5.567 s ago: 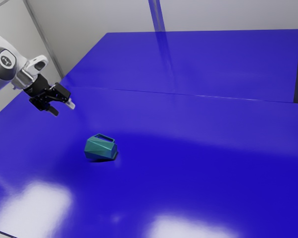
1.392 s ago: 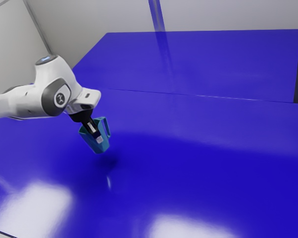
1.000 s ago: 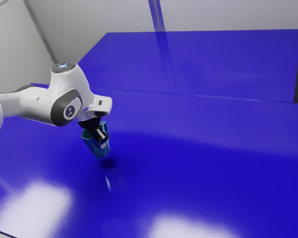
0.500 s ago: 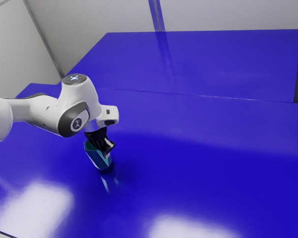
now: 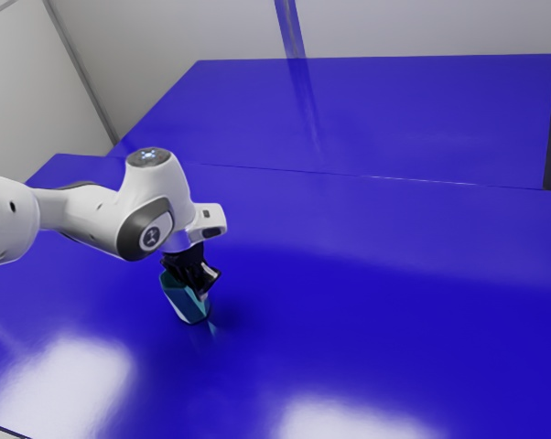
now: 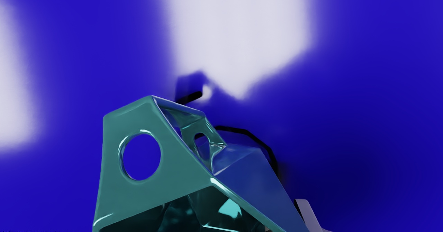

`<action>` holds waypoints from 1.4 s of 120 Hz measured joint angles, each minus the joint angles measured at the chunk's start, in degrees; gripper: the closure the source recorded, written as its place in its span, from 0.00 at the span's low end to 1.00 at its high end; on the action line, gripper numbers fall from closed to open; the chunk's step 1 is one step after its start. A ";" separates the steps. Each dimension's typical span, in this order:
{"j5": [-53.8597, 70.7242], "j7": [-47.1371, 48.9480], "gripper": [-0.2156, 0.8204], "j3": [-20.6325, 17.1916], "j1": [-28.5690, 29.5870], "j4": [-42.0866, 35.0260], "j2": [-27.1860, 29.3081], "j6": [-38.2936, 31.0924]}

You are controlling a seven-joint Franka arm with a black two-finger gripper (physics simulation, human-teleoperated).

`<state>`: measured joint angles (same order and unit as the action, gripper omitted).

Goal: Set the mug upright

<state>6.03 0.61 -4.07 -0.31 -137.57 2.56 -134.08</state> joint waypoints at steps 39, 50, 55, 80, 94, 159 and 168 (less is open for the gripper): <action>-0.50 2.02 0.49 0.03 0.06 -0.01 1.00 -0.93; -0.63 2.29 0.40 0.03 0.01 0.11 2.60 -1.02; -0.71 2.39 0.37 0.03 -0.12 0.14 3.27 -1.05; -1.11 2.74 0.28 -0.06 -0.88 0.49 7.11 -0.65; -1.70 2.92 0.26 -1.06 -1.04 3.88 7.70 2.45; -2.63 3.44 0.23 -2.05 -0.23 31.51 1.52 29.79; -2.66 3.51 0.23 -2.11 -0.16 34.34 0.68 32.75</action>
<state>3.37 4.12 -6.18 -0.48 -103.22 3.24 -101.33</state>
